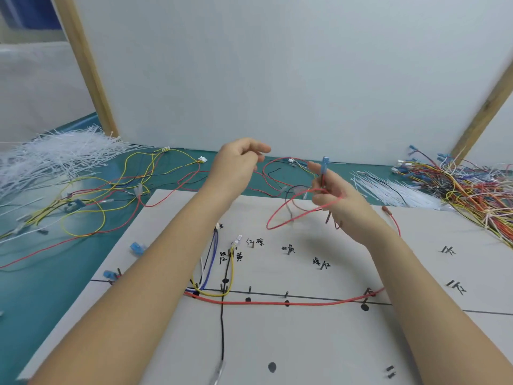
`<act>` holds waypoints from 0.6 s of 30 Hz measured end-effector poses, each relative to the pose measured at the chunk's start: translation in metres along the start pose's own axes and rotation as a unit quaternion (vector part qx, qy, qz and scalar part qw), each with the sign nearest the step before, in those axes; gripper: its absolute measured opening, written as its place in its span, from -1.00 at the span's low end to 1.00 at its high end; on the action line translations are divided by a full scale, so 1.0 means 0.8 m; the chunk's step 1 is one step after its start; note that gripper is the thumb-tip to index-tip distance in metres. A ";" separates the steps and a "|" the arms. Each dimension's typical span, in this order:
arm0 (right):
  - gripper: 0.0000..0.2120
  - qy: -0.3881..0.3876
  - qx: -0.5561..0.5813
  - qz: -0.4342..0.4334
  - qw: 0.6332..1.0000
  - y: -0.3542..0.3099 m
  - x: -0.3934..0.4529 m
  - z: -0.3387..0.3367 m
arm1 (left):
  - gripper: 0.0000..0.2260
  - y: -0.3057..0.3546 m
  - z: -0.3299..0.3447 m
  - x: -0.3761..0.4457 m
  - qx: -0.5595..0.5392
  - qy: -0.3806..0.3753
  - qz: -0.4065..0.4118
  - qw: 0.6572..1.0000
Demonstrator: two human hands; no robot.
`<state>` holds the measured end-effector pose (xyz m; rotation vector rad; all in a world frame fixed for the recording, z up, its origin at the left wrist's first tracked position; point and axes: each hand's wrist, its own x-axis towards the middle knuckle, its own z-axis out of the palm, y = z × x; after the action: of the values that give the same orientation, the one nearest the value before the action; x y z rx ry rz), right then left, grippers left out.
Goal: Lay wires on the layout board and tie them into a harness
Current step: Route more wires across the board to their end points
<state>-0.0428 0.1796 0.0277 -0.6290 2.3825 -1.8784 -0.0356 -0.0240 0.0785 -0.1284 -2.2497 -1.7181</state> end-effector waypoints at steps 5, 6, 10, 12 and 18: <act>-0.25 -0.091 -0.141 0.014 0.986 0.003 -0.007 0.006 | -0.78 -0.010 0.011 -0.028 0.068 -0.092 -0.021 0.993; -0.22 -0.084 -0.144 0.004 0.986 0.005 -0.007 0.009 | -0.79 -0.016 0.015 -0.033 0.096 -0.121 -0.015 0.988; -0.23 -0.073 -0.141 -0.011 0.987 0.005 -0.006 0.006 | -0.72 -0.043 0.018 -0.039 0.259 -0.207 0.018 0.943; -0.20 -0.089 -0.163 0.003 0.983 0.004 -0.008 0.001 | -0.70 -0.053 0.013 -0.036 0.286 -0.216 0.005 0.934; 0.08 -0.125 -0.298 0.079 0.943 0.016 -0.009 -0.004 | -0.79 -0.061 0.001 -0.026 0.240 -0.126 -0.001 0.963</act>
<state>-0.0405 0.1877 0.0151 -0.6277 2.7089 -0.9304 -0.0283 -0.0340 0.0272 -0.2443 -2.7815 -1.1599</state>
